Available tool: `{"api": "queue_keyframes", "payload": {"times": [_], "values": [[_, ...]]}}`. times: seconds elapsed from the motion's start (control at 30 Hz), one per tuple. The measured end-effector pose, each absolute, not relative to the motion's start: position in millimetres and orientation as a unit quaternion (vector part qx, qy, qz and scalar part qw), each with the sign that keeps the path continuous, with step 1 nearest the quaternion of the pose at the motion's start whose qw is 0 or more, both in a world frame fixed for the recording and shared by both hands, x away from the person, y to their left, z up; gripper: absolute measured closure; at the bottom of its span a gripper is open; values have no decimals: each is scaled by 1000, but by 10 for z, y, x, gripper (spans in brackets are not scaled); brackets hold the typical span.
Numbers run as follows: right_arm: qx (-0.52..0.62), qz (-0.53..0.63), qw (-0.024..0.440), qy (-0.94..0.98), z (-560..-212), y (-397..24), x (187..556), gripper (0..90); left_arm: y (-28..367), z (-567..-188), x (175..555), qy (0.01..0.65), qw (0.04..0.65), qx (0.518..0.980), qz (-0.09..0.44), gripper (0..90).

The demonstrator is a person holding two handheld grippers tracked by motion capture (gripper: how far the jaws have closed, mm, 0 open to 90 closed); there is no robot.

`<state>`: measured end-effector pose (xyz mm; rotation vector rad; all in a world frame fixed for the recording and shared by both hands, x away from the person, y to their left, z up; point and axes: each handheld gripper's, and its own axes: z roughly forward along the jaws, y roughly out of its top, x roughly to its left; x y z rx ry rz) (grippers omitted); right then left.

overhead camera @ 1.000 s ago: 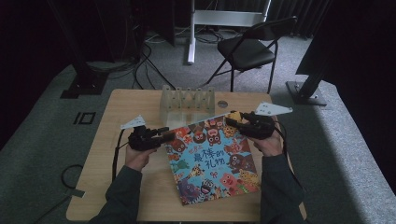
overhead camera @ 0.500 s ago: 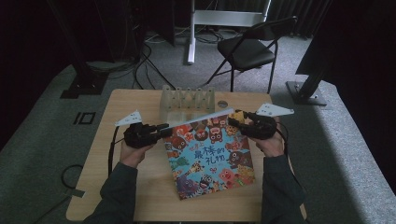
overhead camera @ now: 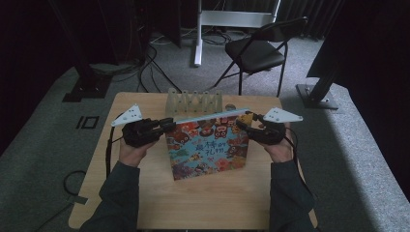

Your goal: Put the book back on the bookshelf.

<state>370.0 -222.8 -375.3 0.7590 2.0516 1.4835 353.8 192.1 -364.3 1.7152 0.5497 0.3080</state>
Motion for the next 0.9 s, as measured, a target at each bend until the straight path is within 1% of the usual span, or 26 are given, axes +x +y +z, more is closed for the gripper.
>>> {"api": "queue_keyframes", "payload": {"times": [0.13,0.37,0.4,0.43,0.5,0.57,0.63,0.9], "values": [[276,550,254,746,-3761,-2219,3698,487,1915,-3610,3517,229,608,745,150,741],[270,560,249,743,-3794,-2235,3676,484,1938,-3675,3472,211,623,740,145,728],[268,562,247,742,-3801,-2246,3668,485,1932,-3680,3469,204,625,740,140,707],[268,564,246,742,-3805,-2252,3657,490,1918,-3687,3466,197,625,743,136,640],[264,569,243,740,-3809,-2276,3630,509,1872,-3709,3464,194,616,751,136,555],[262,572,239,739,-3811,-2295,3616,519,1845,-3735,3474,194,613,754,132,508],[261,573,238,739,-3815,-2302,3613,519,1831,-3756,3479,189,618,753,128,501],[262,574,231,741,-3833,-2330,3605,512,1754,-3853,3476,175,618,757,121,530]]}}
